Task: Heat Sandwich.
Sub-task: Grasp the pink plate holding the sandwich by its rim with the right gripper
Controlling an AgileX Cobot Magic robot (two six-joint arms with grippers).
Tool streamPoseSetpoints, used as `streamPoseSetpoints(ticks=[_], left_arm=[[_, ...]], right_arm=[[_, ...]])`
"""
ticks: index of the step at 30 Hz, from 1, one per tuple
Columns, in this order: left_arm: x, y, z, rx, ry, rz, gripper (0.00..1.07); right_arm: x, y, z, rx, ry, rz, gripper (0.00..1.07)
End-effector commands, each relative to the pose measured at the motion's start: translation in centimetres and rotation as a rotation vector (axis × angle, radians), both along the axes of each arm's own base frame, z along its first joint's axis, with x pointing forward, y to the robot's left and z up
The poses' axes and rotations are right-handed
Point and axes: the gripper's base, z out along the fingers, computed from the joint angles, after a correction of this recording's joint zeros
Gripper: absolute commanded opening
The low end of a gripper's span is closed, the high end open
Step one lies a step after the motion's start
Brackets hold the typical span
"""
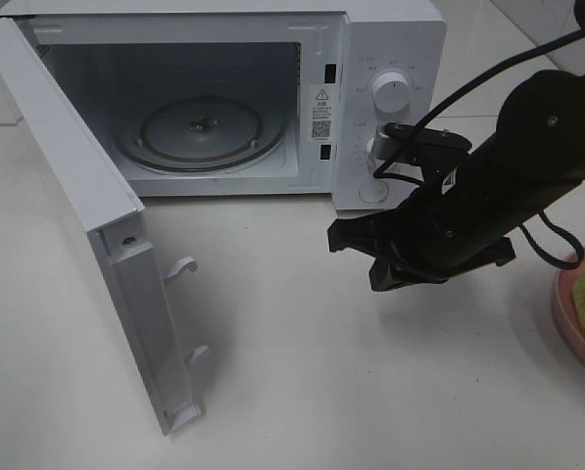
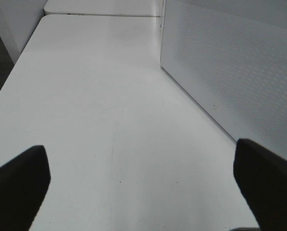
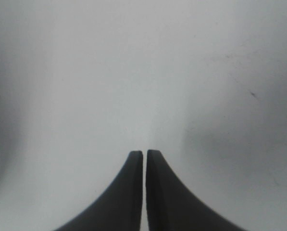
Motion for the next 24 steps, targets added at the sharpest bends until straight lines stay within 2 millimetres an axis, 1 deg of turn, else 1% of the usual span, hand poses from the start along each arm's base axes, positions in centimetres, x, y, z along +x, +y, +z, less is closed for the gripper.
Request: streamPoseSetpoints(ticks=[1,7,8,11,12,15,16,17,18,19,21,22,23,24], left_arm=[[-0.1,-0.1,-0.1,-0.011,-0.008,-0.007,0.96],[-0.1,-0.1,-0.1,-0.011,-0.008,-0.007,0.96],[-0.1,-0.1,-0.1,-0.011,-0.008,-0.007,0.96],[-0.1,-0.1,-0.1,-0.011,-0.008,-0.007,0.96],[-0.1,-0.1,-0.1,-0.011,-0.008,-0.007,0.96],[-0.1,-0.1,-0.1,-0.011,-0.008,-0.007,0.96],[-0.1,-0.1,-0.1,-0.011,-0.008,-0.007,0.96],[-0.1,-0.1,-0.1,-0.011,-0.008,-0.007,0.96],[-0.1,-0.1,-0.1,-0.011,-0.008,-0.007,0.96],[-0.1,-0.1,-0.1,-0.011,-0.008,-0.007,0.96],[-0.1,-0.1,-0.1,-0.011,-0.008,-0.007,0.96],[-0.1,-0.1,-0.1,-0.011,-0.008,-0.007,0.96],[-0.1,-0.1,-0.1,-0.011,-0.008,-0.007,0.96],[-0.1,-0.1,-0.1,-0.011,-0.008,-0.007,0.96]], right_arm=[[-0.3,0.0,0.6,-0.059,0.023,0.166,0.06],[-0.5,-0.3,1.4,-0.148,0.100,0.265,0.09],[-0.5,-0.6,1.7,-0.194,0.128,0.301,0.11],[-0.5,-0.8,2.1,-0.230,0.155,0.326,0.13],[-0.5,-0.9,2.2,-0.246,0.166,0.336,0.15],[-0.5,-1.2,2.4,-0.290,0.190,0.334,0.25],[-0.5,-1.2,2.4,-0.290,0.190,0.334,0.25],[-0.5,-1.4,2.4,-0.300,0.190,0.324,0.29],[-0.3,-2.0,2.5,-0.308,0.202,0.284,0.40],[-0.3,-2.2,2.6,-0.307,0.204,0.271,0.45],[-0.2,-2.8,3.1,-0.311,0.190,0.257,0.59],[-0.2,-2.8,3.1,-0.311,0.190,0.257,0.59],[-0.1,-3.5,3.9,-0.316,0.158,0.252,0.74],[0.0,-3.9,4.2,-0.323,0.143,0.247,0.79]])
